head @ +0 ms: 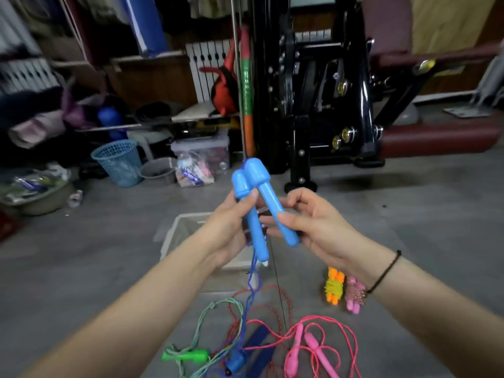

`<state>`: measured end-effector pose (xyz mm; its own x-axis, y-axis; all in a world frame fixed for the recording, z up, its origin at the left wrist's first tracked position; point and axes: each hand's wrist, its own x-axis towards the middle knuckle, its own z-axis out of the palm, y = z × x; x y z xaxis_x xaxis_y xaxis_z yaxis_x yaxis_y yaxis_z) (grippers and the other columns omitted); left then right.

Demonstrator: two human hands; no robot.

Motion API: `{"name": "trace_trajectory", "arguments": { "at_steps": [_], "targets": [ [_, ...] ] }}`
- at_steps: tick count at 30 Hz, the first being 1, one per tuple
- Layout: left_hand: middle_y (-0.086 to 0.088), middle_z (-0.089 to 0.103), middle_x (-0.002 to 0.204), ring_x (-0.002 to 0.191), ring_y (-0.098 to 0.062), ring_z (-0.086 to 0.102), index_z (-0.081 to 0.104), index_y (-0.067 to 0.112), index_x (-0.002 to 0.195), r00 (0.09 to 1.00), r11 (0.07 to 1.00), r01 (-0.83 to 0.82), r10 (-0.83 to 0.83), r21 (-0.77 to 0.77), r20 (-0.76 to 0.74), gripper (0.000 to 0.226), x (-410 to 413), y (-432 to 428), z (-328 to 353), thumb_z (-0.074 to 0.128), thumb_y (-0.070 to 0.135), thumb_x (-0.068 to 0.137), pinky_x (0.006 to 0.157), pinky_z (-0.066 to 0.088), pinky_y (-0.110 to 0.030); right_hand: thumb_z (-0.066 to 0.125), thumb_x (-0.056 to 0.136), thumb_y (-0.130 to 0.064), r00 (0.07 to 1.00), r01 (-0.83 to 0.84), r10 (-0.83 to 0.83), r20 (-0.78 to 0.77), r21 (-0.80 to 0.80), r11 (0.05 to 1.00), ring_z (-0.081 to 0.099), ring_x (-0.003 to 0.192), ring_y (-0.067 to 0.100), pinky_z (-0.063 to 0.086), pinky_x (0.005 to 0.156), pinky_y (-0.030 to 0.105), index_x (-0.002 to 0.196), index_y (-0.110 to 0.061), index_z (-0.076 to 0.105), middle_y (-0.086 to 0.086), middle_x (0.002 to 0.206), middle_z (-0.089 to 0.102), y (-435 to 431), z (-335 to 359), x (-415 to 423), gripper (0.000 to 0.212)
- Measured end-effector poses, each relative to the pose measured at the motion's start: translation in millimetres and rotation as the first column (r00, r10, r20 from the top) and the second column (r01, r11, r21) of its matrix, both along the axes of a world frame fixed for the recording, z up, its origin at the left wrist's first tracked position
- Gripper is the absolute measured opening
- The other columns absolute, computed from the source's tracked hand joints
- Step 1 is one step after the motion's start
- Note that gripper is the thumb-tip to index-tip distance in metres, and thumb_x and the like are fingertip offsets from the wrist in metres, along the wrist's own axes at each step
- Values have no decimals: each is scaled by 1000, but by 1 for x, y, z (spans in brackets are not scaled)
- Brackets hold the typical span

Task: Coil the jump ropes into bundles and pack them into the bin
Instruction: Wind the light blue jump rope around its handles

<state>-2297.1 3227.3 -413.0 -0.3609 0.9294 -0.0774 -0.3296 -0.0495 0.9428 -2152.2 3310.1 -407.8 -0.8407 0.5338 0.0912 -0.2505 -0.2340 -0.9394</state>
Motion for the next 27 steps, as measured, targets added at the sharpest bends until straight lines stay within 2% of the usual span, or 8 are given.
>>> {"name": "trace_trajectory", "arguments": {
  "at_steps": [3,6,8,11,15,19,23,27],
  "targets": [
    [-7,67,113,74,-17,66,49,7,127,1000,982,-23,20,188,15,42,19,-34,42,48,30,92,62,54,-32,57,84,11,996,91,-90,-17,130,987,68,78,29,60,72,39,92,-11,45,11,113,58,-37,45,4,27],
    [-7,64,119,83,-18,67,46,3,131,994,957,-107,107,269,14,51,30,-60,55,54,29,88,58,54,-31,63,84,4,988,150,-155,17,157,976,68,79,32,60,71,38,102,-13,50,14,102,63,-69,58,12,28],
    [-7,67,115,84,-20,67,49,5,127,988,965,-137,148,222,-33,49,37,-73,48,60,30,86,59,53,-32,65,83,2,981,162,-179,69,205,965,69,80,31,59,71,35,101,-14,52,12,94,64,-88,49,15,27],
    [-3,72,96,81,-20,69,52,10,114,985,981,-159,165,112,-53,34,45,-85,37,61,24,85,70,55,-38,66,82,0,971,128,-165,176,206,970,64,73,20,56,63,27,99,-15,50,11,87,62,-107,30,18,27],
    [-4,73,101,93,-22,69,52,12,114,973,993,-114,120,42,-197,23,46,-89,36,58,16,92,85,53,-42,63,86,-4,967,62,-76,243,67,996,65,79,28,56,76,43,103,-13,49,13,94,65,-108,18,25,24],
    [1,72,103,91,-19,68,50,17,120,974,994,-94,102,49,-201,28,53,-89,39,58,19,92,77,56,-40,59,89,-7,978,42,-43,206,8,999,69,78,19,57,72,36,112,-7,50,8,93,68,-106,24,22,24],
    [6,72,98,85,-12,68,48,20,123,979,987,-139,149,83,-141,29,55,-88,40,55,18,95,77,56,-42,62,88,-9,962,18,-68,264,187,982,69,80,10,56,72,29,104,-14,58,-1,91,71,-109,24,12,17],
    [1,72,103,93,-18,66,47,14,126,984,988,-139,145,74,-98,34,51,-90,40,57,16,93,88,53,-49,65,86,-6,951,1,-100,293,322,947,70,88,18,58,74,28,105,-5,62,10,99,72,-105,21,10,19]
  ]
}}
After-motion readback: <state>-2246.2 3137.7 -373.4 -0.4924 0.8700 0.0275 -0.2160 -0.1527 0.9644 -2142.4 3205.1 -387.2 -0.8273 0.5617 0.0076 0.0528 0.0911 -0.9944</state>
